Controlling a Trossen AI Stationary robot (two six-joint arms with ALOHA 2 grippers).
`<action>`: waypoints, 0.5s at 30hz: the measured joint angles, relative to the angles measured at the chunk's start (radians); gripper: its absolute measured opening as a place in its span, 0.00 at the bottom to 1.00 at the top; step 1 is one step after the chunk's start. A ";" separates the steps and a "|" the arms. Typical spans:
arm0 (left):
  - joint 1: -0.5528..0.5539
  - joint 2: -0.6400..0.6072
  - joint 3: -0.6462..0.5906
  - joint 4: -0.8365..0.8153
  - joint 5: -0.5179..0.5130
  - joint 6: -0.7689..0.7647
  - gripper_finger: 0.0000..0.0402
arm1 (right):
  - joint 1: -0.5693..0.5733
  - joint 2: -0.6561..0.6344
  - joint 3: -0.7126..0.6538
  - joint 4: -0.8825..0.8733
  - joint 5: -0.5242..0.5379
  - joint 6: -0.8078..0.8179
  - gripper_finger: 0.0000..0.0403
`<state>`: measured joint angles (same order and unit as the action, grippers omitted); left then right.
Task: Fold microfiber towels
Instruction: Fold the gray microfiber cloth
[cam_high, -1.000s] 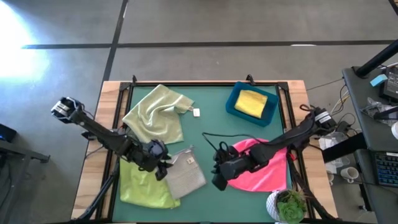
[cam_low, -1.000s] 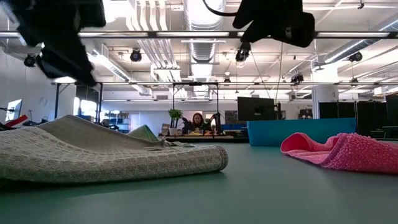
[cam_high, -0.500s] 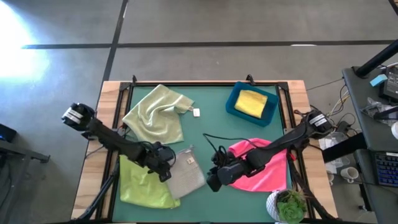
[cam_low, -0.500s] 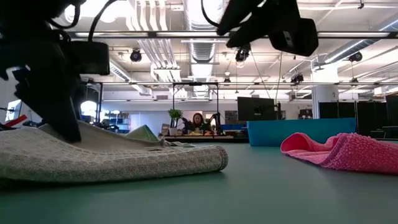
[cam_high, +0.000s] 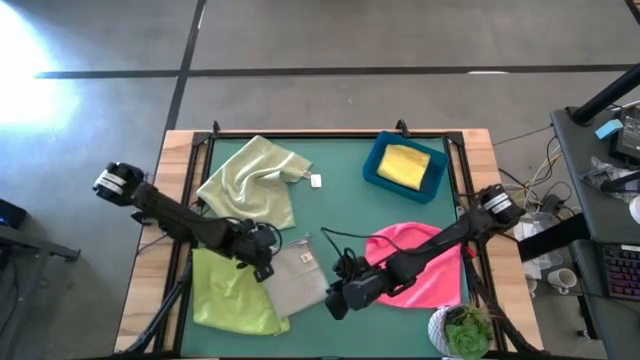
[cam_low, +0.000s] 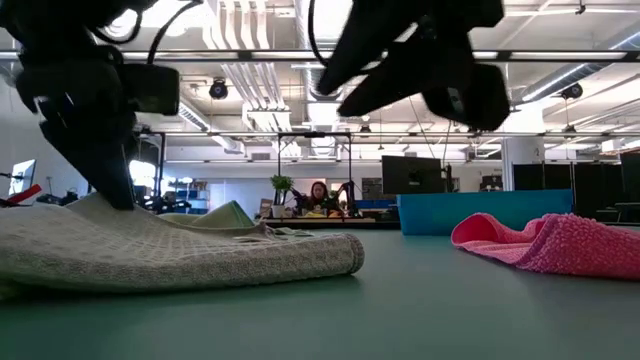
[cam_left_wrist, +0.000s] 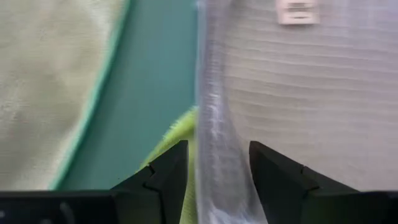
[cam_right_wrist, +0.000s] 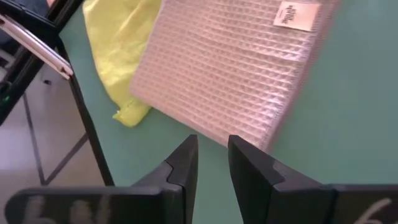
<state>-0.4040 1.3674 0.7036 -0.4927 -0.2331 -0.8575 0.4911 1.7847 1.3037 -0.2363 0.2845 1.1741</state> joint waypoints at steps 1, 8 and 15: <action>-0.005 -0.017 0.000 -0.010 0.016 0.000 0.39 | 0.000 0.011 0.000 0.032 0.001 0.001 0.20; -0.068 -0.137 0.000 -0.080 0.065 -0.025 0.39 | 0.000 0.061 0.000 0.077 -0.015 0.008 0.19; -0.209 -0.185 -0.002 -0.091 0.168 -0.121 0.39 | -0.008 0.101 0.019 0.074 -0.052 0.042 0.19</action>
<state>-0.6134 1.1826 0.7017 -0.5837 -0.0648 -0.9783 0.4832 1.8853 1.3229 -0.1623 0.2322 1.2157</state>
